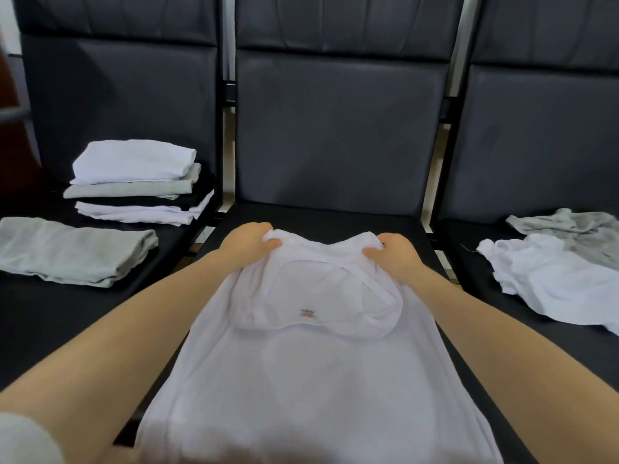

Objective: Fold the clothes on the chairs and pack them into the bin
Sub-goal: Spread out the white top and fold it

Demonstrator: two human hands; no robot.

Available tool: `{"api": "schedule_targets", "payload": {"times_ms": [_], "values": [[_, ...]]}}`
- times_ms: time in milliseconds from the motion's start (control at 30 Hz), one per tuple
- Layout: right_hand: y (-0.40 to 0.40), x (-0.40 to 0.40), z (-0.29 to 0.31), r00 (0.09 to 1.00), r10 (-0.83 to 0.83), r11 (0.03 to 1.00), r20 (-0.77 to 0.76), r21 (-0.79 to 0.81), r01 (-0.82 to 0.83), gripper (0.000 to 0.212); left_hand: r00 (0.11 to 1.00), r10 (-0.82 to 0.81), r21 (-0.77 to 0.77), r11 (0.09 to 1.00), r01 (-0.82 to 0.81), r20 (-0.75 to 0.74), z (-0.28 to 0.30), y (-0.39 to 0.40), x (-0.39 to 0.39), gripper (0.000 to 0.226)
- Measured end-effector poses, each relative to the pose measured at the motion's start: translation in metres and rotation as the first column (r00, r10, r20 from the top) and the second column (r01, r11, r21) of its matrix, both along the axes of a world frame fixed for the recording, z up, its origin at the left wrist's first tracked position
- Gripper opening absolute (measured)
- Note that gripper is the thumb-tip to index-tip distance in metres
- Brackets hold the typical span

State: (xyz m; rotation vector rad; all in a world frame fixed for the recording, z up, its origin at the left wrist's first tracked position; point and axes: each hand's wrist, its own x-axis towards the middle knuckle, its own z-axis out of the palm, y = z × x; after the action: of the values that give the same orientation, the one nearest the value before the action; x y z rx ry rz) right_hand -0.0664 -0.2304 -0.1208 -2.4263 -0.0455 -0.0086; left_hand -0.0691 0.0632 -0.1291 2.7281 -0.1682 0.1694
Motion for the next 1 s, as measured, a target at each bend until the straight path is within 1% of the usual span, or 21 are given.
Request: {"api": "schedule_targets", "payload": {"times_ms": [67,167,233,267,300,333,367,400,433,467,533,600,667,700,833,933,1000], "values": [[0.004,0.020,0.002,1.000,-0.012,1.000,0.019,0.005,0.012,0.023,1.000,0.025,0.036,0.999,-0.025,0.016,0.003,0.001,0.020,0.026],[0.006,0.052,0.007,0.997,-0.032,0.999,0.068,-0.017,0.034,0.035,0.995,0.077,0.109,0.991,-0.084,0.065,0.007,-0.001,0.053,0.027],[0.008,0.072,0.007,0.994,-0.065,0.996,0.085,-0.052,0.069,0.030,0.984,0.131,0.215,0.964,-0.155,0.123,0.009,-0.005,0.072,0.025],[0.010,0.082,0.004,0.992,-0.090,0.992,0.089,-0.079,0.097,0.024,0.975,0.157,0.275,0.941,-0.196,0.156,0.007,-0.007,0.081,0.025],[0.011,0.088,0.002,0.988,-0.120,0.981,0.102,-0.138,0.133,0.014,0.965,0.180,0.319,0.918,-0.235,0.192,0.005,-0.009,0.087,0.027],[0.013,0.091,-0.001,0.978,-0.155,0.959,0.140,-0.217,0.183,0.014,0.954,0.199,0.328,0.906,-0.267,0.226,0.001,-0.011,0.091,0.031],[0.014,0.093,-0.004,0.963,-0.196,0.923,0.185,-0.297,0.245,0.026,0.941,0.222,0.299,0.907,-0.295,0.255,-0.003,-0.012,0.093,0.035],[0.015,0.093,-0.007,0.945,-0.229,0.895,0.232,-0.332,0.298,0.033,0.928,0.248,0.241,0.917,-0.317,0.276,-0.006,-0.015,0.092,0.039],[0.015,0.091,-0.009,0.932,-0.249,0.885,0.262,-0.330,0.329,0.035,0.919,0.271,0.168,0.930,-0.327,0.285,-0.009,-0.018,0.089,0.042],[0.016,0.088,-0.010,0.931,-0.259,0.889,0.259,-0.312,0.335,0.036,0.915,0.288,0.096,0.941,-0.325,0.282,-0.010,-0.022,0.084,0.043],[0.015,0.079,-0.010,0.947,-0.256,0.912,0.191,-0.276,0.303,0.036,0.920,0.294,-0.027,0.954,-0.297,0.259,-0.007,-0.032,0.070,0.039],[0.013,0.059,-0.007,0.959,-0.249,0.937,0.133,-0.219,0.273,0.037,0.937,0.267,-0.134,0.961,-0.242,0.226,0.000,-0.044,0.049,0.033],[0.011,0.034,-0.003,0.960,-0.234,0.953,0.152,-0.162,0.257,0.037,0.958,0.223,-0.232,0.956,-0.178,0.182,0.005,-0.054,0.025,0.030],[0.010,0.017,0.001,0.961,-0.212,0.958,0.175,-0.159,0.240,0.036,0.967,0.193,-0.269,0.952,-0.144,0.167,0.009,-0.059,0.009,0.030],[0.008,-0.040,0.020,0.974,-0.104,0.987,0.202,-0.099,0.127,0.029,0.989,0.064,-0.302,0.953,-0.022,0.131,0.022,-0.074,-0.051,0.022],[0.008,-0.081,0.032,0.982,-0.018,0.992,0.188,-0.122,0.041,0.026,0.992,-0.062,-0.242,0.966,0.087,0.106,0.029,-0.084,-0.093,0.006],[0.010,-0.110,0.036,0.988,0.029,0.989,0.149,-0.146,-0.007,0.026,0.987,-0.140,-0.177,0.972,0.152,0.080,0.032,-0.089,-0.121,0.007]]}}
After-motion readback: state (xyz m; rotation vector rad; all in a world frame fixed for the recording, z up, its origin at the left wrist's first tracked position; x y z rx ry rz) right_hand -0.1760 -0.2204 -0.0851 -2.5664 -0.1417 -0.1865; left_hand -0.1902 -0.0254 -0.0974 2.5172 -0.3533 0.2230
